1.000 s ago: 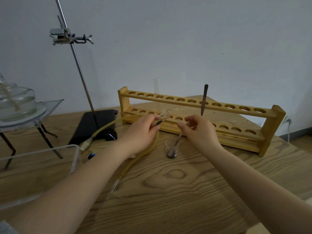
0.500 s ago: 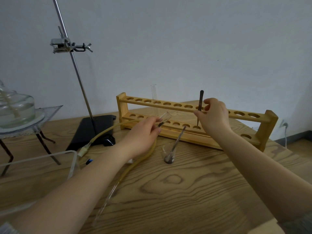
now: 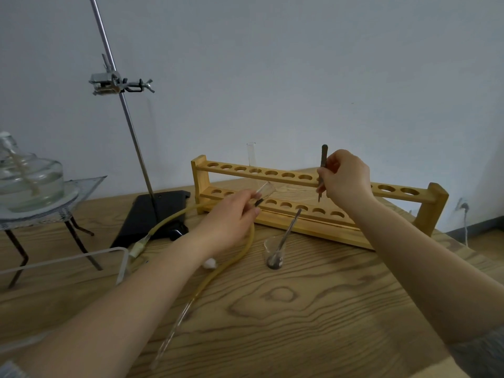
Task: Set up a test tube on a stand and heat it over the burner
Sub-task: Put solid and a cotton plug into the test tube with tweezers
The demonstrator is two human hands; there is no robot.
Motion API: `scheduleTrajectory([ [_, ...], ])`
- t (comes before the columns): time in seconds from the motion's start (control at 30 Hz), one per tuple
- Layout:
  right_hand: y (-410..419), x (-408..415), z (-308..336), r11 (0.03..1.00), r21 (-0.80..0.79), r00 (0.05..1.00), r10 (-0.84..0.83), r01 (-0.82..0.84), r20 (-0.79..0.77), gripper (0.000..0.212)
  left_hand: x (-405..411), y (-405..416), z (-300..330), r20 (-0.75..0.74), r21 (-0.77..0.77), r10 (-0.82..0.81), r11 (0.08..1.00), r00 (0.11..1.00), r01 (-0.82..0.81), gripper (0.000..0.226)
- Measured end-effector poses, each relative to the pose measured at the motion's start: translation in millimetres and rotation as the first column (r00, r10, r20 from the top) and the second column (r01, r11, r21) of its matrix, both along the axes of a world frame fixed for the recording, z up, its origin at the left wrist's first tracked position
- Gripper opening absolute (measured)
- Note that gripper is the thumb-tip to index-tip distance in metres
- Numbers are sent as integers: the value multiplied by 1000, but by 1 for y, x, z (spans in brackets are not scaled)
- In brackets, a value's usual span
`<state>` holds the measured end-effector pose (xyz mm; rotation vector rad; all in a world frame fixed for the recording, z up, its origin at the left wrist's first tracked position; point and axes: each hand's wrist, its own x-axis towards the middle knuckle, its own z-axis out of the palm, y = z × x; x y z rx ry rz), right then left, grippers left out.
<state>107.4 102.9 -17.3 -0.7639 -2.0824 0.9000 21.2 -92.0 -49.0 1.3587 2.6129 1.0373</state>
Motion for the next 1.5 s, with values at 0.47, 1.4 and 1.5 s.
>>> scheduleTrajectory([
  [0.47, -41, 4, 16, 978, 147, 959, 180, -150, -220, 8, 0, -19, 11, 21, 83, 23, 996, 999, -25, 37],
  [1.4, -133, -47, -45, 854, -53, 834, 518, -518, 189, 5, -22, -94, 13, 116, 176, 94, 978, 989, -113, 37],
  [1.5, -136, -48, -50, 846, -53, 820, 529, -531, 221, 7, -23, -96, 10, 117, 154, 95, 982, 989, -112, 38],
])
